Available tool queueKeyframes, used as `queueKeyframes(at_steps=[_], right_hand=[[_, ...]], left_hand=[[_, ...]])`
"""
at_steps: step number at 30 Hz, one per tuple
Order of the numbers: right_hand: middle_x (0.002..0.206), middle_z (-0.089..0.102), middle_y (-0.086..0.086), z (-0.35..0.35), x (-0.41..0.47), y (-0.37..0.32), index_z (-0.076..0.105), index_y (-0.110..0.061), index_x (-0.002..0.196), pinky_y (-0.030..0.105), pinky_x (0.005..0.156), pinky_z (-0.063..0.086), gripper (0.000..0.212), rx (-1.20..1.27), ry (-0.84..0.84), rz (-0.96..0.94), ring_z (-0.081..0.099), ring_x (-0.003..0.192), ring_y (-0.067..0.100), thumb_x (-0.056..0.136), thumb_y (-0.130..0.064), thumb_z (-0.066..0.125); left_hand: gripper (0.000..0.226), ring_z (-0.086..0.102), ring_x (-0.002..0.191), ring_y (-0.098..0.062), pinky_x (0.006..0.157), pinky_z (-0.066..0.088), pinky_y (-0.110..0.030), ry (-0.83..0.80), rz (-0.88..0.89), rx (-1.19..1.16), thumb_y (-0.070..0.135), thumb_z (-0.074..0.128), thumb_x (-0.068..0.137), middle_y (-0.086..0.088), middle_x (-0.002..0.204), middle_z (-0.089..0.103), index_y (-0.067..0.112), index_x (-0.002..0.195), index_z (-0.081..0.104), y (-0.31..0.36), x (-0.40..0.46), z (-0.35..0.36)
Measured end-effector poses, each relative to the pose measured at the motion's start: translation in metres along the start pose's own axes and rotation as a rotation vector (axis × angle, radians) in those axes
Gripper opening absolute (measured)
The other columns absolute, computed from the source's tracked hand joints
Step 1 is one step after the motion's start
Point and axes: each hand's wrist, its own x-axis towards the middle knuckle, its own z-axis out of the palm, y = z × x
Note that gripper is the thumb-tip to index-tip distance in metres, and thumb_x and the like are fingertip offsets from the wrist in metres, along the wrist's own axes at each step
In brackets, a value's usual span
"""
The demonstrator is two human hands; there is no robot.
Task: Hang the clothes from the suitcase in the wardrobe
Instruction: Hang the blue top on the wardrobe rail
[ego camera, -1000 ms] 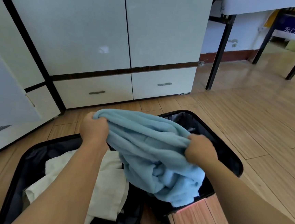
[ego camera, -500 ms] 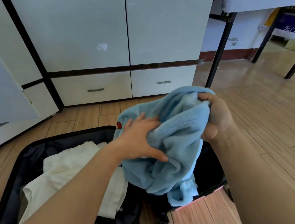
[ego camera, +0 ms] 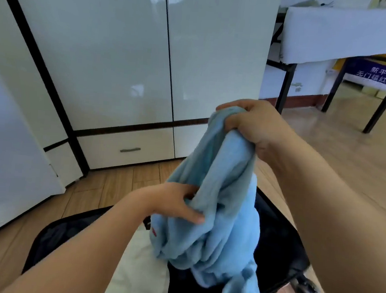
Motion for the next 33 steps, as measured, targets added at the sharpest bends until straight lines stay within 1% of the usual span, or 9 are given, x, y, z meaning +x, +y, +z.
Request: queueKeyframes(at_steps=[2, 5, 9, 14, 17, 22, 25, 29, 33], right_hand=[[0.085, 0.070, 0.002, -0.014, 0.014, -0.040, 0.073, -0.016, 0.092, 0.017, 0.063, 0.054, 0.034, -0.031, -0.012, -0.058, 0.061, 0.069, 0.008, 0.075, 0.006, 0.055], [0.082, 0.068, 0.001, -0.031, 0.034, -0.095, 0.072, -0.016, 0.090, 0.011, 0.056, 0.050, 0.033, -0.220, -0.021, -0.170, 0.060, 0.069, 0.007, 0.075, 0.007, 0.055], [0.109, 0.069, 0.008, -0.054, 0.072, -0.168, 0.070, -0.011, 0.108, 0.030, 0.088, 0.050, 0.036, -0.749, -0.033, -0.249, 0.062, 0.101, 0.024, 0.077, 0.003, 0.056], [0.119, 0.062, 0.009, -0.073, 0.104, -0.264, 0.059, -0.011, 0.121, 0.025, 0.082, 0.039, 0.042, -1.106, -0.202, -0.227, 0.056, 0.109, 0.027, 0.080, -0.001, 0.054], [0.113, 0.060, 0.012, -0.089, 0.119, -0.338, 0.057, -0.010, 0.102, 0.026, 0.074, 0.036, 0.022, -1.175, -0.212, -0.252, 0.055, 0.105, 0.029, 0.082, -0.003, 0.053], [0.106, 0.060, 0.015, -0.150, 0.140, -0.489, 0.049, -0.012, 0.076, 0.028, 0.070, 0.035, 0.008, -1.052, 0.092, -0.127, 0.053, 0.093, 0.029, 0.083, -0.010, 0.047], [0.094, 0.058, 0.018, -0.174, 0.139, -0.585, 0.045, -0.010, 0.078, 0.032, 0.068, 0.033, 0.011, -0.922, 0.313, -0.253, 0.045, 0.083, 0.029, 0.089, -0.011, 0.045], [0.097, 0.068, 0.012, -0.152, 0.119, -0.666, 0.064, -0.005, 0.101, 0.026, 0.066, 0.038, 0.019, -0.816, -0.031, -0.143, 0.063, 0.091, 0.028, 0.092, -0.018, 0.054], [0.061, 0.066, 0.009, -0.144, 0.106, -0.724, 0.060, -0.004, 0.073, 0.020, 0.049, 0.049, 0.013, -0.470, -0.015, -0.047, 0.060, 0.051, 0.016, 0.086, -0.002, 0.058]], left_hand=[[0.074, 0.049, 0.121, -0.017, 0.103, 0.041, -0.032, 0.061, -0.144, 0.458, 0.049, 0.071, 0.078, 0.007, 0.135, 0.050, 0.025, 0.140, 0.039, -0.006, -0.006, -0.024], [0.042, 0.052, 0.119, -0.023, 0.095, 0.042, -0.033, 0.347, -0.184, 0.920, 0.032, 0.052, 0.095, 0.002, 0.128, 0.055, 0.025, 0.135, 0.046, 0.005, -0.017, -0.073], [0.031, 0.061, 0.111, -0.026, 0.078, 0.042, -0.031, 0.543, -0.192, 1.141, 0.013, 0.040, 0.098, -0.004, 0.121, 0.064, 0.017, 0.121, 0.061, 0.051, -0.070, -0.175], [0.027, 0.053, 0.072, -0.020, 0.057, 0.028, -0.026, 0.870, -0.230, 0.983, 0.009, 0.043, 0.093, -0.003, 0.104, 0.065, 0.017, 0.116, 0.055, 0.138, -0.158, -0.302], [0.023, 0.040, 0.065, -0.018, 0.060, 0.026, -0.026, 0.994, -0.226, 0.906, 0.008, 0.040, 0.094, -0.004, 0.092, 0.060, 0.013, 0.114, 0.052, 0.195, -0.222, -0.386], [0.022, 0.056, 0.088, -0.023, 0.069, 0.032, -0.029, 1.143, -0.155, 0.478, 0.005, 0.041, 0.093, -0.008, 0.103, 0.063, 0.015, 0.105, 0.057, 0.256, -0.345, -0.512], [0.017, 0.054, 0.074, -0.023, 0.067, 0.034, -0.029, 1.511, 0.106, 0.501, 0.004, 0.046, 0.088, -0.007, 0.085, 0.066, 0.012, 0.086, 0.061, 0.286, -0.410, -0.543], [0.019, 0.050, 0.090, -0.019, 0.091, 0.030, -0.031, 0.567, -0.223, 1.046, 0.013, 0.040, 0.094, 0.002, 0.098, 0.061, 0.022, 0.094, 0.057, 0.299, -0.451, -0.548], [0.023, 0.052, 0.097, -0.019, 0.078, 0.034, -0.027, 0.769, -0.311, 0.887, 0.012, 0.040, 0.097, 0.000, 0.110, 0.061, 0.018, 0.107, 0.060, 0.293, -0.506, -0.604]])
